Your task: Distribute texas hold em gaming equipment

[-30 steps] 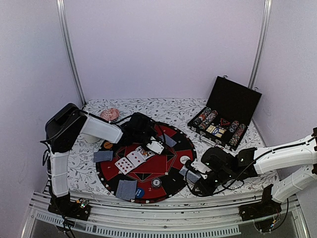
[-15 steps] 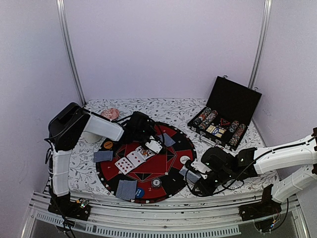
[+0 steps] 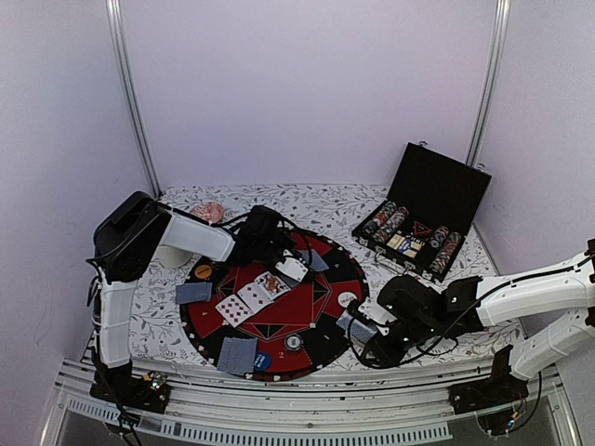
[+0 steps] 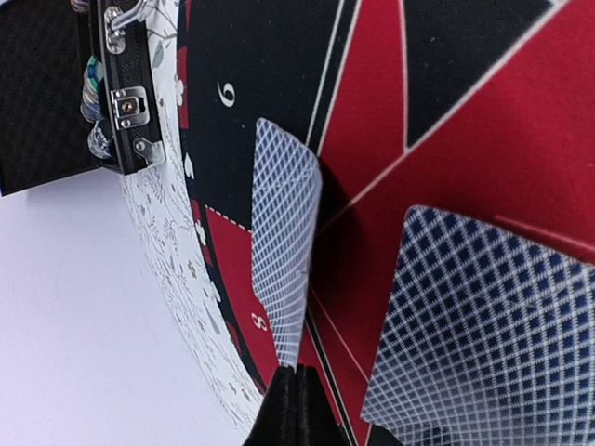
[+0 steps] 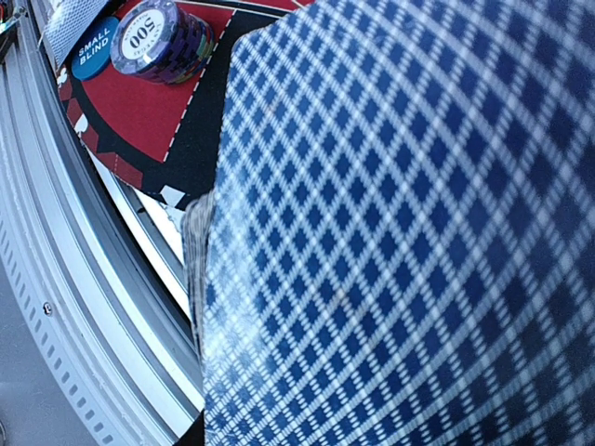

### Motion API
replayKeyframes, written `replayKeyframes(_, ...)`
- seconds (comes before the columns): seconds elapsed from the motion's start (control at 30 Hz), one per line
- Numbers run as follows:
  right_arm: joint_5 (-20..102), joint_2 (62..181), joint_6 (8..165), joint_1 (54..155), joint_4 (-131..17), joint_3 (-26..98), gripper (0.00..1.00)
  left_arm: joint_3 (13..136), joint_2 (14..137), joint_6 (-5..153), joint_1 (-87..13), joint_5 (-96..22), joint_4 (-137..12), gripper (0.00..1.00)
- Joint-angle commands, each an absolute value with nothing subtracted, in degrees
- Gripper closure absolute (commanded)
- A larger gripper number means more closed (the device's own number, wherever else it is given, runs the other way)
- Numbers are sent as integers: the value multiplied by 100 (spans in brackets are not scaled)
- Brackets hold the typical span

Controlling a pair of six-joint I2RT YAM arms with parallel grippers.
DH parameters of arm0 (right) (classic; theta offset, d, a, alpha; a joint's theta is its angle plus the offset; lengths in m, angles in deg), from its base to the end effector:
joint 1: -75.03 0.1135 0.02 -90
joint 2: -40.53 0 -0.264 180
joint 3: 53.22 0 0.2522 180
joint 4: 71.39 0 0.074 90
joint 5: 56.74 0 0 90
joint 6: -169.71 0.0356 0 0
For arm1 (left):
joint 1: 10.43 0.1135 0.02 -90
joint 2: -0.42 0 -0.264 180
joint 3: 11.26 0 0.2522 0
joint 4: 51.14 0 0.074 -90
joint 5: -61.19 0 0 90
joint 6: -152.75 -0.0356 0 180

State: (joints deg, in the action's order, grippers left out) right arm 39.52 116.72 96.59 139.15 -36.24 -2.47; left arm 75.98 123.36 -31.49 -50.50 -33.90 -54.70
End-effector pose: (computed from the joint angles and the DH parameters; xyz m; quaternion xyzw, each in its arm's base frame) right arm 0.1006 0.2162 0.1662 -0.3997 0.8793 0.2048 0.1584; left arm 0.3447 -0.2941 0.1186 0.8392 0.3329 0.1592 0.3994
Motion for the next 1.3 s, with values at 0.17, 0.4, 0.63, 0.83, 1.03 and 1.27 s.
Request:
replayKeyframes(0.17, 3959, 11578, 9641, 13951, -3680, -263, 63, 7639, 12492, -3000, -5046, -3277, -5591, 100)
replayKeyframes(0.4, 3965, 11603, 9632, 13948, -3689, -255, 63, 7673, 12417, -2813, -5148, -3342, -5711, 100)
replayKeyframes(0.63, 3976, 11568, 9632, 13952, -3684, -263, 62, 7645, 12338, -2804, -5163, -3292, -5744, 75)
replayKeyframes(0.83, 3984, 11594, 9619, 13948, -3696, -264, 62, 7578, 12089, -2790, -5195, -3264, -5743, 71)
replayKeyframes(1.03, 3994, 11594, 9623, 13952, -3697, -261, 62, 7417, 11852, -2756, -5226, -3233, -5624, 70)
replayKeyframes(1.27, 4018, 11621, 9614, 13952, -3689, -251, 62, 7273, 11474, -2626, -5231, -3206, -5596, 69)
